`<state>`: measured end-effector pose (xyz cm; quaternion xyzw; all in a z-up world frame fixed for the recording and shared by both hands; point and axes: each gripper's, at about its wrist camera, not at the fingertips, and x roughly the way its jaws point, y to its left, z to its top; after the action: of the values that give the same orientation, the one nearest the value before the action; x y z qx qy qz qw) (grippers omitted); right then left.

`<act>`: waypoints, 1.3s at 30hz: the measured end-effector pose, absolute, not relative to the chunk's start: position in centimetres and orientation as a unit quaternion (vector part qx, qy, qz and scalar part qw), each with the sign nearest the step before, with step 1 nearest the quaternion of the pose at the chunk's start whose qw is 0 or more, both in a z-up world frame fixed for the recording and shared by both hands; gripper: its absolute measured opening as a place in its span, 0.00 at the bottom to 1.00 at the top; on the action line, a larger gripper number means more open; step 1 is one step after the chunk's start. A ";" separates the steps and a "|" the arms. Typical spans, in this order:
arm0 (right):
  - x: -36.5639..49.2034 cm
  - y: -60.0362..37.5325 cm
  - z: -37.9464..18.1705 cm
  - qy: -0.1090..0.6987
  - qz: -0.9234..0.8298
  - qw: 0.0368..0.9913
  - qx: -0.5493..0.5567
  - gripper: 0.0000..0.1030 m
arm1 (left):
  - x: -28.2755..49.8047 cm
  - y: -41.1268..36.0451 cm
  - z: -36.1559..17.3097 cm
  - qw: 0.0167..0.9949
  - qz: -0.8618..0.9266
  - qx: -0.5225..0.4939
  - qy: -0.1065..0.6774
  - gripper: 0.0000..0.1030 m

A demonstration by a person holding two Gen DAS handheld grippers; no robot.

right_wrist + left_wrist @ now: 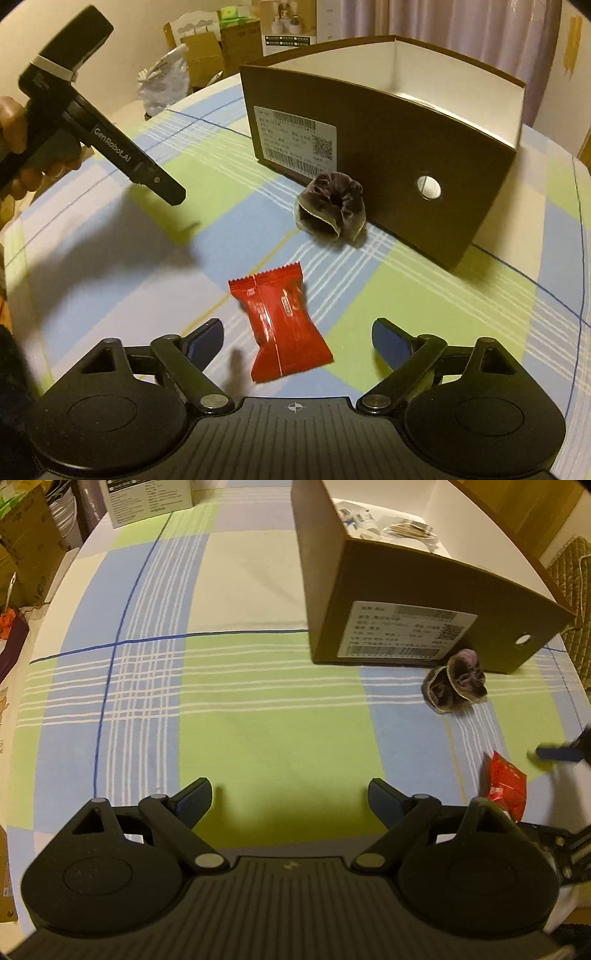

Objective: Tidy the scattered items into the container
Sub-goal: 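Grasp the red candy packet with the right tool, then grasp the dark scrunchie with the left tool while the right tool holds the red packet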

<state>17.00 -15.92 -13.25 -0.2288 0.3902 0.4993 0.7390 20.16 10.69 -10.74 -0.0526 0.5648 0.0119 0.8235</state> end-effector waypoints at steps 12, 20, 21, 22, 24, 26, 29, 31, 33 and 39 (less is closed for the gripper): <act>17.7 -15.7 -14.1 0.413 0.481 0.741 -0.221 0.37 | 20.3 8.9 -9.9 0.831 -0.009 -0.038 0.555 0.86; 21.6 -21.5 -13.1 0.467 0.359 0.800 -0.114 0.37 | 20.2 6.2 -9.9 0.841 -0.062 -0.030 0.537 0.86; 21.8 -21.8 -13.0 0.467 0.353 0.803 -0.112 0.37 | 20.4 5.7 -9.9 0.842 -0.072 -0.028 0.534 0.86; 21.8 -22.0 -13.0 0.465 0.346 0.807 -0.113 0.37 | 20.7 5.0 -9.9 0.843 -0.082 -0.026 0.530 0.86; 21.8 -22.2 -12.9 0.461 0.336 0.813 -0.116 0.37 | 21.4 3.7 -9.8 0.844 -0.100 -0.021 0.526 0.86; 21.9 -22.5 -12.9 0.457 0.326 0.819 -0.118 0.37 | 22.2 2.5 -9.8 0.847 -0.111 -0.012 0.520 0.86; 22.1 -22.9 -12.9 0.458 0.320 0.823 -0.106 0.37 | 23.5 0.9 -9.8 0.853 -0.115 0.004 0.509 0.86; 22.0 -22.9 -13.0 0.456 0.321 0.823 -0.110 0.37 | 24.4 0.0 -9.9 0.857 -0.114 0.009 0.502 0.86; 22.1 -23.0 -13.1 0.454 0.321 0.823 -0.111 0.37 | 25.1 -0.7 -10.1 0.859 -0.106 0.012 0.500 0.86; 22.3 -23.6 -13.1 0.454 0.319 0.825 -0.106 0.37 | 27.0 -1.8 -11.2 0.862 -0.088 0.001 0.500 0.86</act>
<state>22.30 -23.58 -13.13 -0.1059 0.4538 0.3191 0.8252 27.03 -1.79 -11.22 0.0014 0.4997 -0.0876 0.8618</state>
